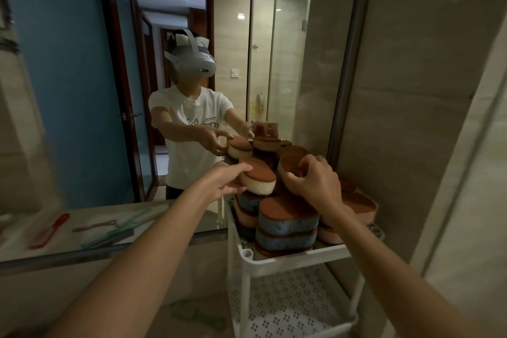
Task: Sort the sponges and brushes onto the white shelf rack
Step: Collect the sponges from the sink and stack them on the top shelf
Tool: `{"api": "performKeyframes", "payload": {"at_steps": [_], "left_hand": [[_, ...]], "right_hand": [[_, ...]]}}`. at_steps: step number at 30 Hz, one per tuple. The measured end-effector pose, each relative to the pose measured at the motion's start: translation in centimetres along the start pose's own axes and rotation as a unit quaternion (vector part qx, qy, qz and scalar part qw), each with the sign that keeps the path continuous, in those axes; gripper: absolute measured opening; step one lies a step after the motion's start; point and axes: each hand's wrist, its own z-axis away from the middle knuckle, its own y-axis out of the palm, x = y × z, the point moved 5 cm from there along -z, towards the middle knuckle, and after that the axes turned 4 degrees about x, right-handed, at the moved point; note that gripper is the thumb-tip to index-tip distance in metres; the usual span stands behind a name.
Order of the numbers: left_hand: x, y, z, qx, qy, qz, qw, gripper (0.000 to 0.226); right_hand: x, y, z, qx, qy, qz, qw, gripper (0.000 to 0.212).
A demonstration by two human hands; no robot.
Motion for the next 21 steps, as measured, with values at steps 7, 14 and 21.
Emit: {"api": "performKeyframes", "payload": {"at_steps": [7, 14, 21], "left_hand": [[0.5, -0.7, -0.4, -0.022, -0.004, -0.049, 0.999, 0.036], [1.4, -0.6, -0.6, -0.036, -0.017, -0.070, 0.997, 0.046], [2.2, 0.1, -0.8, -0.038, -0.023, -0.070, 0.997, 0.033]], "right_hand": [[-0.2, 0.1, -0.2, -0.005, 0.010, -0.022, 1.000, 0.044], [1.0, 0.2, -0.8, -0.025, -0.008, -0.030, 0.999, 0.050], [1.3, 1.8, -1.5, 0.010, -0.014, -0.014, 1.000, 0.044]]}}
